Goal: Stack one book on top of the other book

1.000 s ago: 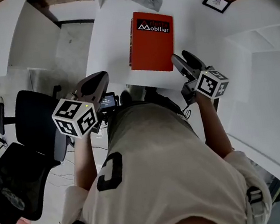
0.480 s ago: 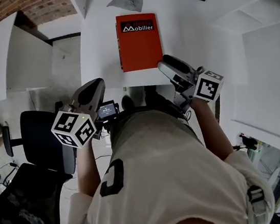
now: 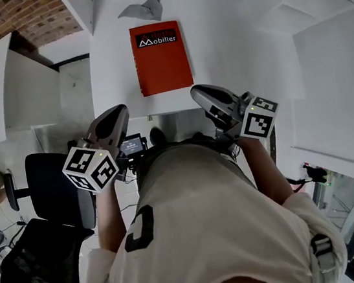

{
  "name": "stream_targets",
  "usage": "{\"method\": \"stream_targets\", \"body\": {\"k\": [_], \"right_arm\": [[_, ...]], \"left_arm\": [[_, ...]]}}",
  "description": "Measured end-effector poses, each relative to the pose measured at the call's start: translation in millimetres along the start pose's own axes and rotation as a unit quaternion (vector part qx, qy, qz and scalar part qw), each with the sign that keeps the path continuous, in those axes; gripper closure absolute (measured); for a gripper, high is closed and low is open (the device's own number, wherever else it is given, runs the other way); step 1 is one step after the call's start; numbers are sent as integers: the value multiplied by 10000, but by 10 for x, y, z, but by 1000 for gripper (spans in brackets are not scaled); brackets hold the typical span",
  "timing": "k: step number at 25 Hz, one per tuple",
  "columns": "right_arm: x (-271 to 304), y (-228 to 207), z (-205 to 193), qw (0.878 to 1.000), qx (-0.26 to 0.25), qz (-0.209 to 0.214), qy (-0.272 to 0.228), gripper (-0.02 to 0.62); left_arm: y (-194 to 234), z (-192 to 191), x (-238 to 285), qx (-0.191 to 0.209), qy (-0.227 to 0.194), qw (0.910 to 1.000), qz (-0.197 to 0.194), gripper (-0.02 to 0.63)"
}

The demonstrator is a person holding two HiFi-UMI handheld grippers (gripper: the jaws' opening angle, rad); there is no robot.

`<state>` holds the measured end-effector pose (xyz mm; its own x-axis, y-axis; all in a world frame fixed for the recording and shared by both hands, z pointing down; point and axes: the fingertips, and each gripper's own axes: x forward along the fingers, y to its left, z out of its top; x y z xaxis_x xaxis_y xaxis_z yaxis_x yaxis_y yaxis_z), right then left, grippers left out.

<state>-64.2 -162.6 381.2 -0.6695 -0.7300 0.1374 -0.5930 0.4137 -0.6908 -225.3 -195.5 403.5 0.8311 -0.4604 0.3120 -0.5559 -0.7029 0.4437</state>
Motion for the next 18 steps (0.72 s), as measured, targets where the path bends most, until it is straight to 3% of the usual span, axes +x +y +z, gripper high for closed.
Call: {"method": "stream_targets", "body": {"k": [6,11,18], "right_arm": [[-30,248,-46,9980,-134,596,139,580],[-342,181,-141,9964,244,796,149,580],[-748,137,-172,9940,365,1028,85,581]], "left_arm": [[-181,97,-65,118,-162,9997,163,601],[-551,100,51,0,-351,9994,56,601],[-986,28,251,271,-262,9993,27,601]]}}
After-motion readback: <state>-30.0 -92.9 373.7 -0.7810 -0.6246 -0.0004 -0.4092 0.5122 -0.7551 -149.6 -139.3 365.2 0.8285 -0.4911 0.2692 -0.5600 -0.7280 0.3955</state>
